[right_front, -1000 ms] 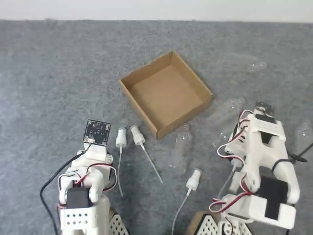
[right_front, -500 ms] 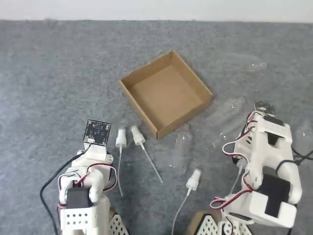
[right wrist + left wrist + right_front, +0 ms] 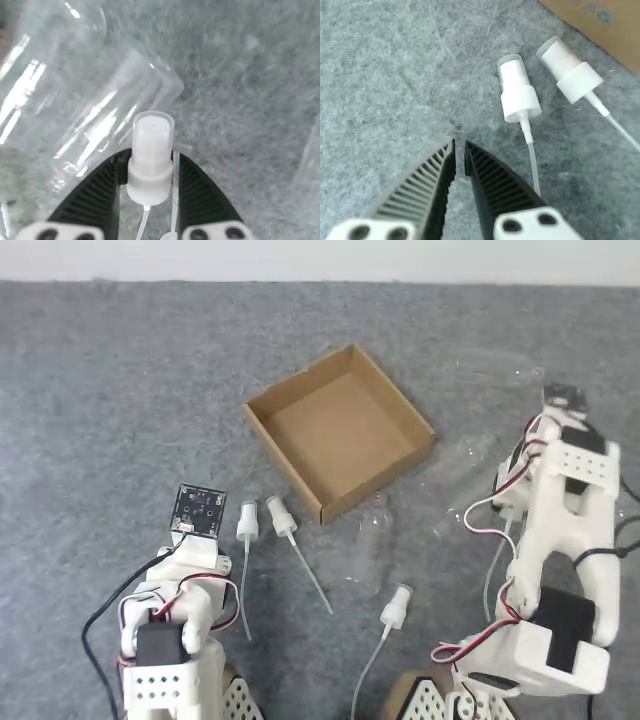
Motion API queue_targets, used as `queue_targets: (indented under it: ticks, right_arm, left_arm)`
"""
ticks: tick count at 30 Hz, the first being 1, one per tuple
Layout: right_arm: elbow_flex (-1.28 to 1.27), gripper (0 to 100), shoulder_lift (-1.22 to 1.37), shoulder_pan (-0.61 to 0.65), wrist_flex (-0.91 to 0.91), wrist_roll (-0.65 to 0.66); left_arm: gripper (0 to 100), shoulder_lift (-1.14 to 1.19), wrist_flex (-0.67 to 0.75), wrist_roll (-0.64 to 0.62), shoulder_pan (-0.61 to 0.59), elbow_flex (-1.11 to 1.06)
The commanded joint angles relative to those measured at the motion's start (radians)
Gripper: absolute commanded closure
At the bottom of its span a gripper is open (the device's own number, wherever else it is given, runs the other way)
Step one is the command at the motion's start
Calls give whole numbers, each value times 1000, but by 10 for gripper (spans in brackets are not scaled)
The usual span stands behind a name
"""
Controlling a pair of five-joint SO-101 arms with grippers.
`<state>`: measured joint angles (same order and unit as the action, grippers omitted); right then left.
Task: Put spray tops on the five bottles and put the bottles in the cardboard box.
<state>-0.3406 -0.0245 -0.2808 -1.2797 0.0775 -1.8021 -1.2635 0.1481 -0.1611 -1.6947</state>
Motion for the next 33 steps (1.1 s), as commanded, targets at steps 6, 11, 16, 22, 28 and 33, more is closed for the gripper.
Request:
queue_targets:
  ticks: [6,11,16,22,28,33]
  right_arm:
    - [282,992,-28,136,-196,20]
    - [391,992,-28,277,-274,-49]
    - [480,991,-28,489,-335,-103]
    - [486,989,-15,785,-318,-173]
    - [474,988,12,970,-223,-253]
    - [456,988,145,1029,-97,-275]
  left_arm:
    - [973,-20,0,9,-3,10]
    - [973,-20,0,9,-3,10]
    - [973,-20,0,9,-3,10]
    - [973,-20,0,9,-3,10]
    - [973,-20,0,9,-3,10]
    - [973,-20,0,9,-3,10]
